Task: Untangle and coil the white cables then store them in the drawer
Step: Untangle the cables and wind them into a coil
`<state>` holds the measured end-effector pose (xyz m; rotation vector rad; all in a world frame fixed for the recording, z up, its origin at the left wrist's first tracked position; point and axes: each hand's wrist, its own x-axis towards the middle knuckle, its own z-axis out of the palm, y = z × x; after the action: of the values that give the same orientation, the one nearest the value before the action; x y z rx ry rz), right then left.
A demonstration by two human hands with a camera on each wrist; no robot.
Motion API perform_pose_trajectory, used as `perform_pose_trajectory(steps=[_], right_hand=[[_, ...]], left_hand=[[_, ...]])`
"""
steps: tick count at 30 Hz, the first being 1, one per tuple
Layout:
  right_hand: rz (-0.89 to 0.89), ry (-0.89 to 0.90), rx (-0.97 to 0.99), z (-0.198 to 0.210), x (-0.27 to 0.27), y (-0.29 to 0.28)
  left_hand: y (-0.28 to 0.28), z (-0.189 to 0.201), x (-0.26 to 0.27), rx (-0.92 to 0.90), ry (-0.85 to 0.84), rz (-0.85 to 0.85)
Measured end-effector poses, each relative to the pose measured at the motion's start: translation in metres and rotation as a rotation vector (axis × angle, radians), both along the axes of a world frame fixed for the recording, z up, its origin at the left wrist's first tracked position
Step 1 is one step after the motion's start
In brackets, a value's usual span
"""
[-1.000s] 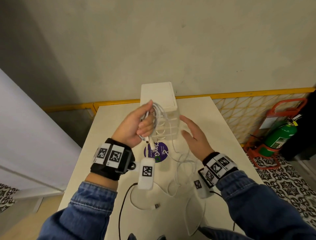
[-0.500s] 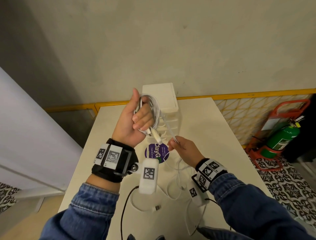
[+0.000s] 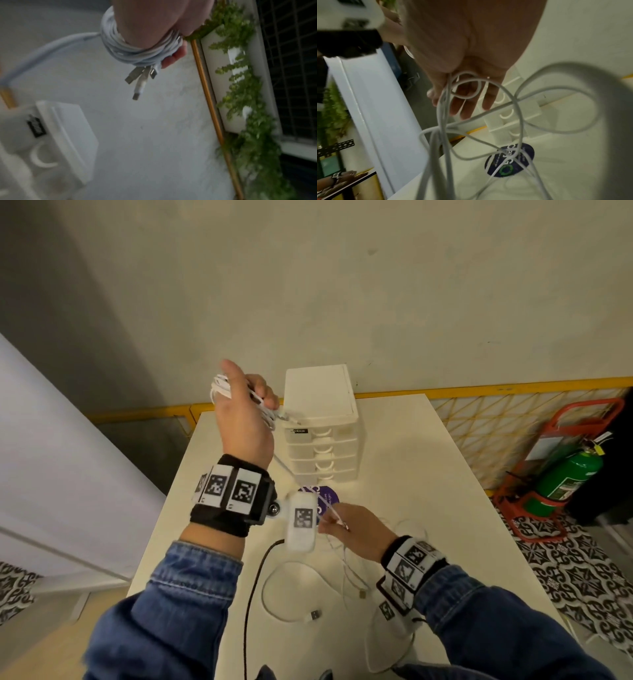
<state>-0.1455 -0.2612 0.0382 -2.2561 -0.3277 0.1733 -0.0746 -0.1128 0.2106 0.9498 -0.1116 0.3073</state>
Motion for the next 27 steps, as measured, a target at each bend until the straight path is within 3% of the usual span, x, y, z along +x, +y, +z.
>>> perform_pose_trajectory(steps=[2, 5, 8, 10, 13, 15, 17, 19, 22, 27], right_hand=[[0.037, -0.009, 0.046, 0.006, -0.001, -0.001], [0.048, -0.115, 0.116, 0.026, 0.001, 0.001], [-0.022, -0.259, 0.198, 0.055, 0.008, -0.004], [-0.008, -0.390, 0.174, 0.071, 0.013, -0.012], [-0.001, -0.511, 0.060, 0.082, 0.023, -0.029], [-0.035, -0.561, 0.007, 0.084, 0.030, -0.042], [-0.046, -0.609, -0.015, 0.081, 0.033, -0.051], [-0.057, -0.525, 0.085, 0.076, 0.031, -0.056], [-0.199, -0.344, 0.178, 0.065, 0.026, -0.060], [-0.253, -0.408, -0.084, 0.039, 0.025, -0.069]], left_hand=[[0.002, -0.010, 0.004, 0.254, 0.012, 0.124], [0.010, -0.032, 0.010, 0.631, -0.067, 0.163], [0.017, -0.051, 0.010, 1.203, -0.087, 0.011], [0.019, -0.059, 0.008, 1.375, -0.065, -0.183], [0.021, -0.059, -0.004, 1.270, 0.073, -0.566], [0.019, -0.058, -0.014, 1.225, 0.075, -0.839], [0.013, -0.057, -0.023, 1.185, 0.053, -1.000], [0.007, -0.056, -0.027, 1.092, 0.075, -1.057], [0.001, -0.056, -0.029, 0.788, 0.071, -1.079], [-0.002, -0.053, -0.019, 0.345, -0.044, -1.036]])
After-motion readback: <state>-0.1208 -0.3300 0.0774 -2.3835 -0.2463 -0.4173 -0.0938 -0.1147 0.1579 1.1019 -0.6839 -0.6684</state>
